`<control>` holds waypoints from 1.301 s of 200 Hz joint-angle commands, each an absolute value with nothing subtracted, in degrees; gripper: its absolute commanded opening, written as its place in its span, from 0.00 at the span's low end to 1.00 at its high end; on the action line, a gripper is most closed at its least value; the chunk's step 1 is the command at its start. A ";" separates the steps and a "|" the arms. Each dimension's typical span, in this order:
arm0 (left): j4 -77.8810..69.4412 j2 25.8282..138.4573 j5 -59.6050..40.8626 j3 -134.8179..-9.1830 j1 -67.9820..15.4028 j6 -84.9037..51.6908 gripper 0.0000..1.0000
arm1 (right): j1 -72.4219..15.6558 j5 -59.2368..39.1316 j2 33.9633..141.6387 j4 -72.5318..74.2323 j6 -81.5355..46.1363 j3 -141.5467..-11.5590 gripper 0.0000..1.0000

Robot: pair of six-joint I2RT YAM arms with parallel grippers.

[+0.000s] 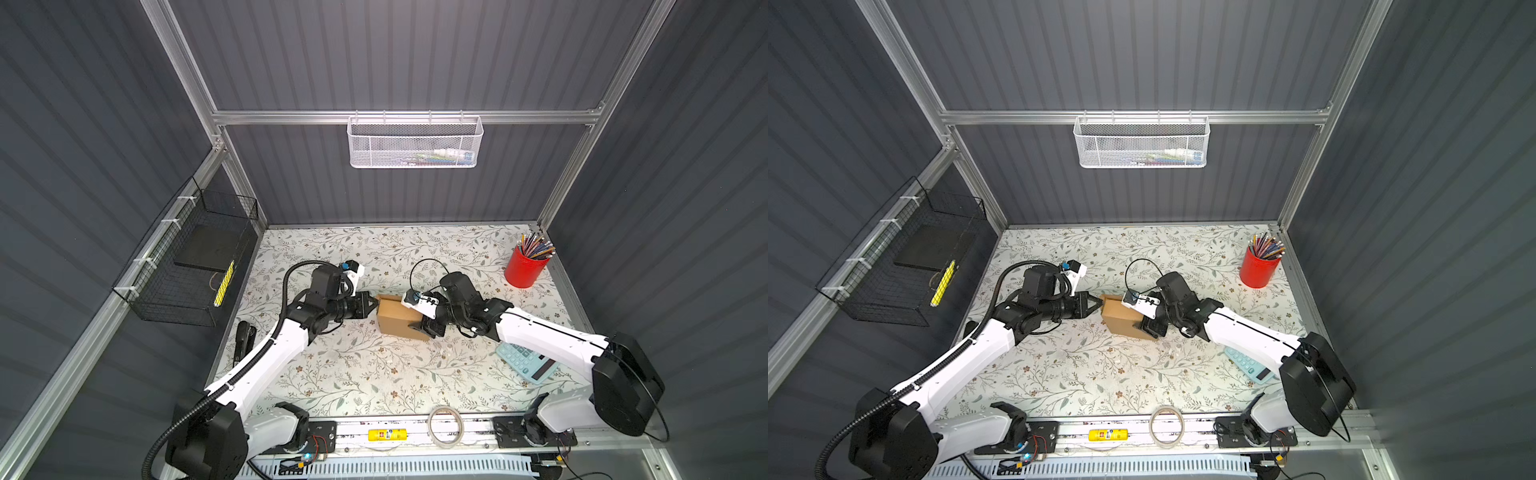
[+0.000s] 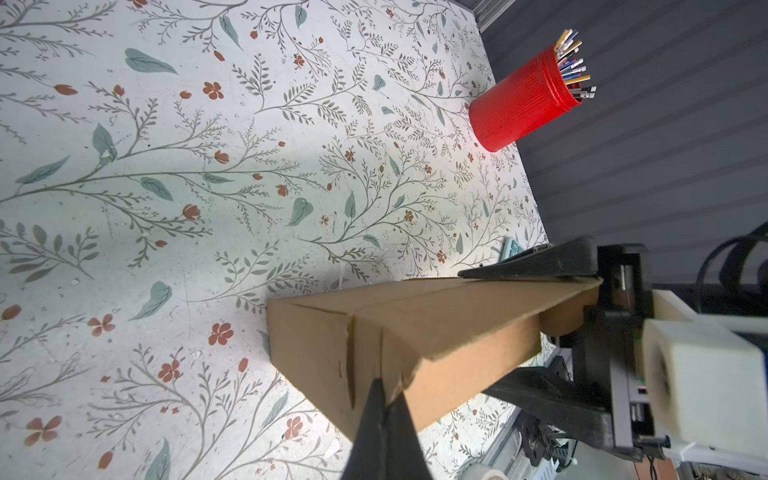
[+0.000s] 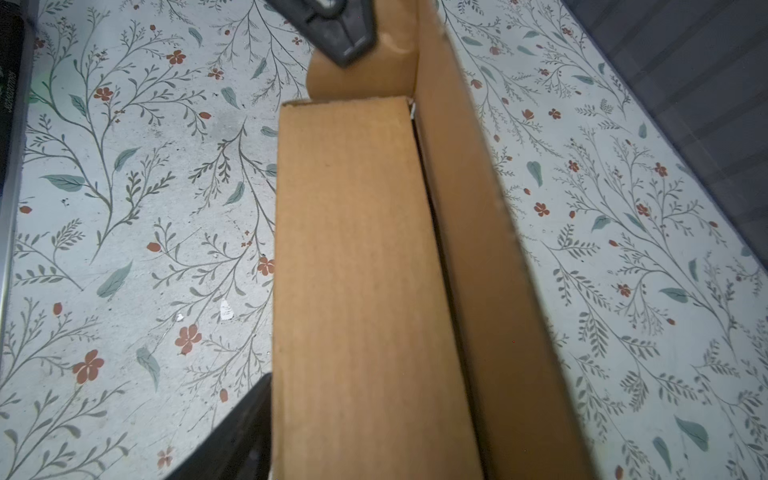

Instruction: Fold the paper box

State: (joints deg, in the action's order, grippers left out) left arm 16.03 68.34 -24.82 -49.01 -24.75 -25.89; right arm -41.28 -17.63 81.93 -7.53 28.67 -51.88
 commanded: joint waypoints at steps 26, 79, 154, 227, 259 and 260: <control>19.30 69.00 -23.57 -51.71 -24.87 -27.14 0.00 | -41.22 -17.24 83.14 -8.61 28.36 -52.91 0.66; 23.93 72.45 -24.08 -56.85 -24.87 -26.17 0.00 | -41.22 -17.45 82.88 -8.61 28.27 -52.65 0.70; 27.37 74.71 -23.38 -59.32 -24.87 -26.72 0.00 | -41.22 -16.80 82.97 -8.04 27.91 -52.54 0.74; 28.94 74.95 -22.74 -61.18 -24.83 -26.36 0.00 | -41.22 -16.04 83.31 -6.60 27.68 -52.47 0.75; 29.17 75.58 -23.02 -61.97 -24.86 -26.81 0.00 | -41.22 -15.82 83.76 -6.86 27.63 -53.24 0.76; 29.13 75.59 -23.02 -61.97 -24.87 -26.81 0.00 | -41.22 -15.82 83.76 -6.90 27.62 -53.25 0.76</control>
State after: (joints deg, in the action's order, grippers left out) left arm 27.83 74.87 -23.07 -59.88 -24.82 -26.39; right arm -41.28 -16.08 82.85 -6.83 28.47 -51.88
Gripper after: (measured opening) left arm 0.046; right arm 0.756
